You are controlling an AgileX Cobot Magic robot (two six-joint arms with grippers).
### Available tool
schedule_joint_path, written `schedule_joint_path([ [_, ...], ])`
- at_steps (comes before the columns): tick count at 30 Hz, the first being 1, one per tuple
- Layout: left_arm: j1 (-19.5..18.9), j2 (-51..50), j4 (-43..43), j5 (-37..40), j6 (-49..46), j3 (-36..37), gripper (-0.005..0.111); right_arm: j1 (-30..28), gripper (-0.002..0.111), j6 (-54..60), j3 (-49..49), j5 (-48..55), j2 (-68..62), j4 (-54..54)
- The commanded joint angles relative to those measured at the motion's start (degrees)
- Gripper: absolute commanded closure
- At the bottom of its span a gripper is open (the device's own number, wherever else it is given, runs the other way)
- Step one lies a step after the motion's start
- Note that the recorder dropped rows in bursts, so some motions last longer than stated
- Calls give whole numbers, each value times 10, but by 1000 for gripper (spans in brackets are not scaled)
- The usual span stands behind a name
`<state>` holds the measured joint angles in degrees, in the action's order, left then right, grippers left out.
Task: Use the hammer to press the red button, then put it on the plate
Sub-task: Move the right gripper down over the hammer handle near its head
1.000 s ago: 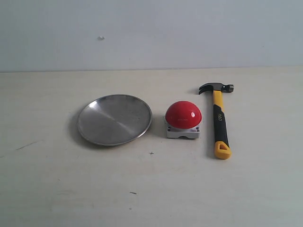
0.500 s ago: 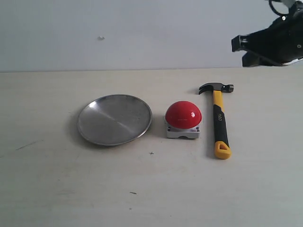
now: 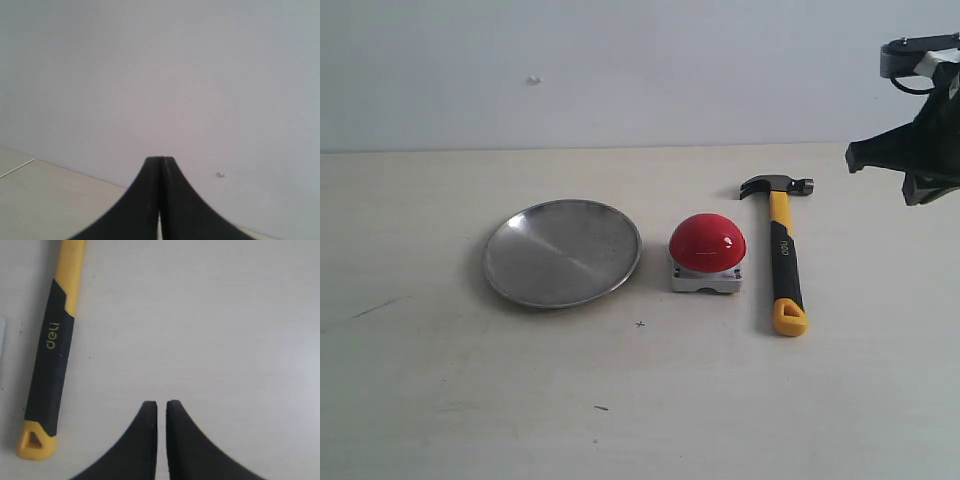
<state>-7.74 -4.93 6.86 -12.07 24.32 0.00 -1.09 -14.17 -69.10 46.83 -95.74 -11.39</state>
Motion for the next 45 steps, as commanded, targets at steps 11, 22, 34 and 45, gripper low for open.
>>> schedule_joint_path([
  [11,-2,3,1,-1,-1,0,107,-3,55,35,-189,60,-202,54],
  [22,-2,3,1,-1,-1,0,107,-3,55,35,-350,90,-336,142],
  [34,-2,3,1,-1,-1,0,107,-3,55,36,-602,211,-480,188],
  [45,-2,3,1,-1,-1,0,107,-3,55,20,-698,231,-541,171],
])
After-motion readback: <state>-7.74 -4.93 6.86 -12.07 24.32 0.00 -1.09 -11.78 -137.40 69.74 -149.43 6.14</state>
